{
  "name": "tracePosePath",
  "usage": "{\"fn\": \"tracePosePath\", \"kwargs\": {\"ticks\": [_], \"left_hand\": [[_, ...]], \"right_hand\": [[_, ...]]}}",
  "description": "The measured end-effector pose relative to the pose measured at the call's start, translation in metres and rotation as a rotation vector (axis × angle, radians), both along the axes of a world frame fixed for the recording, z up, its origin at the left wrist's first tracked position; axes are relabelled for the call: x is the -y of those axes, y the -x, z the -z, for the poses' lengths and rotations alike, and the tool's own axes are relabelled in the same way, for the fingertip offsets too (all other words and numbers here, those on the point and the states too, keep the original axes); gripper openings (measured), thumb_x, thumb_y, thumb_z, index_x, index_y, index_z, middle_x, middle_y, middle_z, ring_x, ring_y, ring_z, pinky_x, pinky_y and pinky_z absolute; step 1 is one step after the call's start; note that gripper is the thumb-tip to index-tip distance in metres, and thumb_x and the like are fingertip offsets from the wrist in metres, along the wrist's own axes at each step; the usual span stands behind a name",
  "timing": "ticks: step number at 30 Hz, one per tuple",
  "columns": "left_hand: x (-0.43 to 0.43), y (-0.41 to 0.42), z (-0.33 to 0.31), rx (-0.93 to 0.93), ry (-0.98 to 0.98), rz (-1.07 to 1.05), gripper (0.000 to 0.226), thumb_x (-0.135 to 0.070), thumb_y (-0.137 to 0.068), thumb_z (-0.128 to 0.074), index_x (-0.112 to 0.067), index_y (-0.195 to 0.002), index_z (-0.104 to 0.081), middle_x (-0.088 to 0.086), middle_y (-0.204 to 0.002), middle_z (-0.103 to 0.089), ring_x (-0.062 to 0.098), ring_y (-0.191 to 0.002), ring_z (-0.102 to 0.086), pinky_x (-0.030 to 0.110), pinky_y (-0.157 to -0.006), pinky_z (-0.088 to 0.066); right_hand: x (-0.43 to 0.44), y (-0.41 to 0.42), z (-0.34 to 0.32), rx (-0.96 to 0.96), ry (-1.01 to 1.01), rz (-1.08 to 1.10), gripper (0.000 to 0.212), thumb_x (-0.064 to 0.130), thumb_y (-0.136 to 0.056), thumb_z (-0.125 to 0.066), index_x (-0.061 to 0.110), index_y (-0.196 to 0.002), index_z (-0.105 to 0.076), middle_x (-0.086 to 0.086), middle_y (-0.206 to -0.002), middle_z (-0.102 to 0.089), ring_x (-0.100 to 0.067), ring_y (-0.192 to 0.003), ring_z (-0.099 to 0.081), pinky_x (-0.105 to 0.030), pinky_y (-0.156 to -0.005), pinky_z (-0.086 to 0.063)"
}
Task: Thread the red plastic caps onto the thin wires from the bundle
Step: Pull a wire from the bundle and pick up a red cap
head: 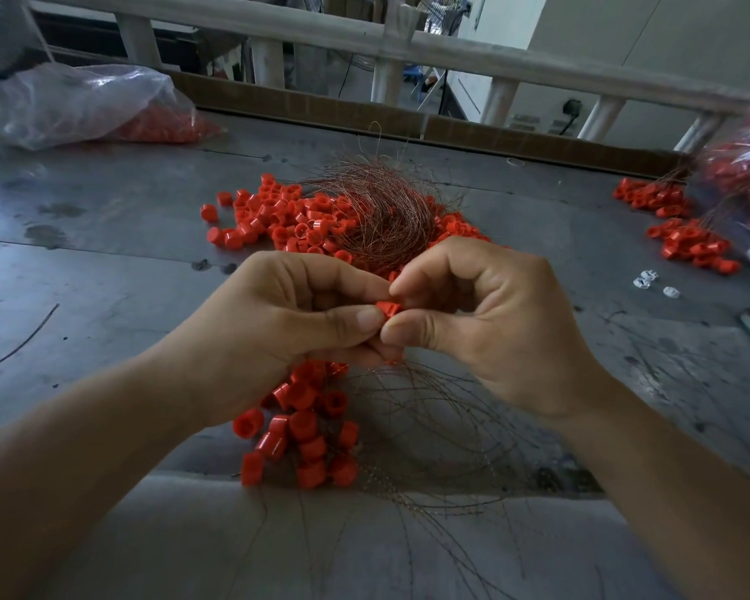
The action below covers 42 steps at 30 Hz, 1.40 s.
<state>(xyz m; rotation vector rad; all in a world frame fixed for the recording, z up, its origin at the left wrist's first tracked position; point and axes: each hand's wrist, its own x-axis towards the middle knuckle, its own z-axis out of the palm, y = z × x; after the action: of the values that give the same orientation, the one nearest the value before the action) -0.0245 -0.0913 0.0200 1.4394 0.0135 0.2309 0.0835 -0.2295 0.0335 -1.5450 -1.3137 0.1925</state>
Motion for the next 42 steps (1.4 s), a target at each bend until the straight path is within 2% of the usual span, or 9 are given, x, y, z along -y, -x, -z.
{"fn": "tracePosePath", "kwargs": {"ticks": [4,8,11,14,21,28,33,37,42], "left_hand": [[-0.002,0.000,0.000,-0.027,0.051,0.050,0.028,-0.013,-0.059,-0.074,-0.021,-0.085,-0.072,0.011,-0.070,-0.071,0.018,-0.063,-0.070,0.021,-0.054,-0.054],[-0.002,-0.001,0.000,-0.023,0.108,0.065,0.034,-0.019,-0.060,-0.071,-0.020,-0.094,-0.070,0.014,-0.072,-0.070,0.023,-0.066,-0.070,0.022,-0.055,-0.054],[0.004,0.002,-0.002,0.023,-0.002,0.058,0.047,-0.029,-0.064,-0.078,-0.017,-0.107,-0.063,0.014,-0.081,-0.072,0.027,-0.075,-0.071,0.023,-0.061,-0.055],[0.010,0.002,-0.001,0.054,-0.179,-0.050,0.054,-0.028,-0.062,-0.073,-0.027,-0.112,-0.053,0.009,-0.078,-0.072,0.022,-0.070,-0.071,0.021,-0.059,-0.054],[0.014,0.004,-0.001,0.089,-0.170,-0.045,0.056,-0.025,-0.063,-0.067,-0.032,-0.116,-0.051,0.010,-0.068,-0.070,0.022,-0.062,-0.070,0.022,-0.054,-0.054],[0.011,0.005,-0.004,0.098,-0.085,0.011,0.066,-0.015,-0.062,-0.080,-0.027,-0.121,-0.051,0.011,-0.071,-0.070,0.023,-0.065,-0.070,0.023,-0.056,-0.054],[0.004,0.005,-0.004,0.063,-0.025,0.018,0.061,-0.036,-0.061,-0.078,-0.024,-0.117,-0.058,0.012,-0.074,-0.070,0.023,-0.063,-0.069,0.025,-0.054,-0.053],[0.001,0.004,-0.007,0.075,-0.022,-0.009,0.055,-0.041,-0.058,-0.080,-0.028,-0.109,-0.064,0.009,-0.078,-0.071,0.018,-0.061,-0.065,0.023,-0.049,-0.051],[-0.003,0.003,-0.012,0.129,-0.006,-0.047,0.050,-0.033,-0.053,-0.081,-0.029,-0.101,-0.069,-0.008,-0.082,-0.072,0.001,-0.072,-0.067,0.011,-0.054,-0.048]], "right_hand": [[0.000,-0.004,-0.002,0.140,0.130,-0.044,0.030,0.036,-0.068,-0.066,0.031,-0.097,-0.061,0.008,-0.082,-0.061,-0.002,-0.077,-0.058,-0.013,-0.069,-0.045],[0.003,-0.005,-0.002,0.273,0.165,-0.025,0.013,0.030,-0.075,-0.063,0.028,-0.087,-0.061,0.012,-0.081,-0.055,0.003,-0.077,-0.052,-0.009,-0.071,-0.039],[0.001,-0.003,-0.002,0.314,0.161,0.022,0.016,0.028,-0.077,-0.062,0.015,-0.085,-0.066,0.014,-0.079,-0.052,0.005,-0.072,-0.049,-0.009,-0.068,-0.039],[0.000,0.001,-0.002,0.345,0.173,0.033,0.012,0.020,-0.077,-0.063,0.010,-0.083,-0.066,0.014,-0.078,-0.050,0.004,-0.071,-0.048,-0.009,-0.066,-0.040],[-0.002,0.008,0.002,0.366,0.148,0.044,0.008,0.009,-0.076,-0.059,0.006,-0.080,-0.065,0.021,-0.080,-0.044,0.004,-0.074,-0.047,-0.010,-0.070,-0.041],[0.000,0.008,0.000,0.233,0.118,0.018,0.006,0.019,-0.076,-0.064,0.021,-0.078,-0.059,0.014,-0.076,-0.051,0.001,-0.069,-0.050,-0.012,-0.064,-0.042],[-0.001,0.011,0.001,0.173,0.060,0.009,0.022,0.025,-0.065,-0.074,0.030,-0.078,-0.057,0.008,-0.076,-0.055,-0.004,-0.068,-0.052,-0.014,-0.061,-0.043],[0.000,0.009,-0.003,0.083,0.088,-0.023,0.042,0.039,-0.061,-0.075,0.038,-0.097,-0.053,0.015,-0.088,-0.059,0.002,-0.083,-0.058,-0.015,-0.072,-0.047],[-0.002,0.006,0.003,-0.031,0.129,-0.103,0.025,0.032,-0.078,-0.062,0.028,-0.102,-0.057,0.016,-0.089,-0.063,0.003,-0.091,-0.061,-0.014,-0.081,-0.046]]}}
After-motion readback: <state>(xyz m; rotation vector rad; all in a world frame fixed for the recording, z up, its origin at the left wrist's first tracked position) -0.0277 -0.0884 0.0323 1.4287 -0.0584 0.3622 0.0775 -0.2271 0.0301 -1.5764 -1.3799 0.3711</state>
